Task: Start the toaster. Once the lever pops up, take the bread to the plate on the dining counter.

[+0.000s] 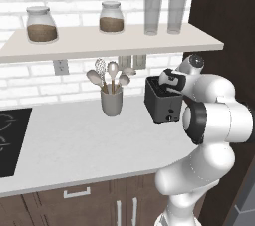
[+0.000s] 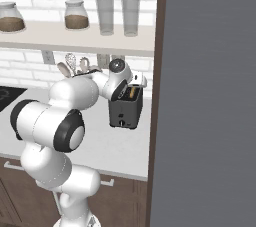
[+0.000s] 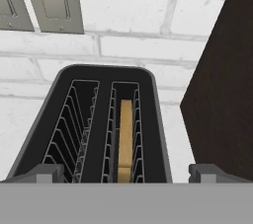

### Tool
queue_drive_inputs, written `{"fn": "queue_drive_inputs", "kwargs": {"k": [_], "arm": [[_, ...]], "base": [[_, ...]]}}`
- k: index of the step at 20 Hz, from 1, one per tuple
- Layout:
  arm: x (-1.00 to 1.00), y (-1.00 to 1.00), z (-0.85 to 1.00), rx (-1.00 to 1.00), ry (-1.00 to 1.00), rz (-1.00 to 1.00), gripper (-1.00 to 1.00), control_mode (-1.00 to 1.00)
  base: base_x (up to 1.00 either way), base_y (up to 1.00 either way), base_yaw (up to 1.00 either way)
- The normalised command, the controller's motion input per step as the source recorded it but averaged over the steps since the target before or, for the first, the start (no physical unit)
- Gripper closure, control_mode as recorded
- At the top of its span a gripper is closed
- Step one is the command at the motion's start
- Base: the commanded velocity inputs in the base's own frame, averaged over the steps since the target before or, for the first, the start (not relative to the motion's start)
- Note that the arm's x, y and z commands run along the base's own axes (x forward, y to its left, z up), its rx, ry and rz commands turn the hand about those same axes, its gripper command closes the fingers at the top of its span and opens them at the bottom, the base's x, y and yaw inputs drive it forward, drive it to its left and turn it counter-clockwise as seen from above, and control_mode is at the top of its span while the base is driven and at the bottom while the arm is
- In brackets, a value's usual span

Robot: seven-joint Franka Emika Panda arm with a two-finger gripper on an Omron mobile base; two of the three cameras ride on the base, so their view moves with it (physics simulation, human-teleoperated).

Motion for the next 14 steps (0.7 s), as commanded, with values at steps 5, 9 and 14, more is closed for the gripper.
{"fn": "queue_drive_inputs", "kwargs": {"k": [5,9,14], "arm": [[0.00,0.00,0.00,0.00,0.00,0.00,-1.00,-1.00],[0.00,0.00,0.00,0.00,0.00,0.00,-1.00,-1.00],[0.00,0.00,0.00,0.00,0.00,0.00,-1.00,-1.00]], "base": [[0.00,0.00,0.00],[0.00,0.00,0.00],[0.00,0.00,0.00]]}}
